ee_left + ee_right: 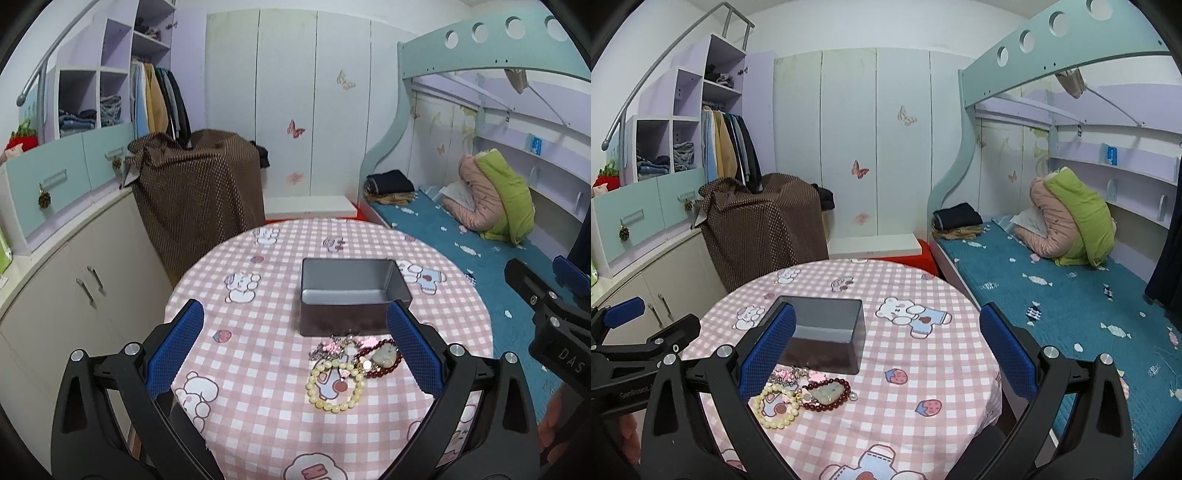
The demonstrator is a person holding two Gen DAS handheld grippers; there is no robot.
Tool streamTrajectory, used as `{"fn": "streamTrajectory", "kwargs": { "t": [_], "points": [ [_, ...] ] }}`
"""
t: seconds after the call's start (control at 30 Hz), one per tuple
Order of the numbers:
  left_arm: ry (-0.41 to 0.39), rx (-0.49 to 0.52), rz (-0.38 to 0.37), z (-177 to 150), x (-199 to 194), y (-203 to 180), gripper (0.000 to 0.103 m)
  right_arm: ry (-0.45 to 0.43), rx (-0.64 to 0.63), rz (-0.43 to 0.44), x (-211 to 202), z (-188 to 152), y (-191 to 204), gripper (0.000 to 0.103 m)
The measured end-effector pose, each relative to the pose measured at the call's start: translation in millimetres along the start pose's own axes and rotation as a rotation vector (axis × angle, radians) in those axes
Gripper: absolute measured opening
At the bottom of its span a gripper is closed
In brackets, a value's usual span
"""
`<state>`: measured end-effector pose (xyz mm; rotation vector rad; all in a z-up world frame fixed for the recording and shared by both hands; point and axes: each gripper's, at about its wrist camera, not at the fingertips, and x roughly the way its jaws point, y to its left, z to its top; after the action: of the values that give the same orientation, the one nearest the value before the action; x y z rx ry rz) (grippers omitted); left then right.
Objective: Organize jewelry
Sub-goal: 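Lower the left tool onto the pale yellow bead bracelet and close it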
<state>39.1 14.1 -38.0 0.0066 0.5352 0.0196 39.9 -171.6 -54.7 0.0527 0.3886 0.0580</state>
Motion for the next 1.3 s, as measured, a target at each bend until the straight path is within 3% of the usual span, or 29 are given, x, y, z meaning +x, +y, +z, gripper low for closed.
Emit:
{"fn": "streamTrajectory", "kwargs": {
  "t": [0.63,0.83,1.17,1.2,1.27,1.3],
  "points": [
    [0.359,0.033,-0.075,-52.0,105.3,4.5,0.098,0.338,0.045,-0.067,89.7,-55.3,-12.2,0.096],
    [0.407,-0.051,-0.133,-63.3,124.5,17.5,0.098,0.421,0.055,-0.085,112.2,-71.2,-15.0,0.096],
    [0.446,-0.037,-0.062,-72.3,149.8,21.9,0.097,0.483,0.059,-0.075,131.9,-81.5,-14.1,0.096],
    [0.458,-0.028,-0.054,-74.2,153.2,22.1,0.096,0.485,0.057,-0.075,133.2,-82.4,-13.2,0.096],
    [0.46,-0.011,-0.039,-76.3,155.2,21.9,0.077,0.49,0.053,-0.073,134.8,-82.7,-12.6,0.096],
    [0.452,0.003,-0.026,-76.1,155.1,21.5,0.073,0.491,0.052,-0.073,135.9,-82.8,-12.0,0.096]
  ]
}}
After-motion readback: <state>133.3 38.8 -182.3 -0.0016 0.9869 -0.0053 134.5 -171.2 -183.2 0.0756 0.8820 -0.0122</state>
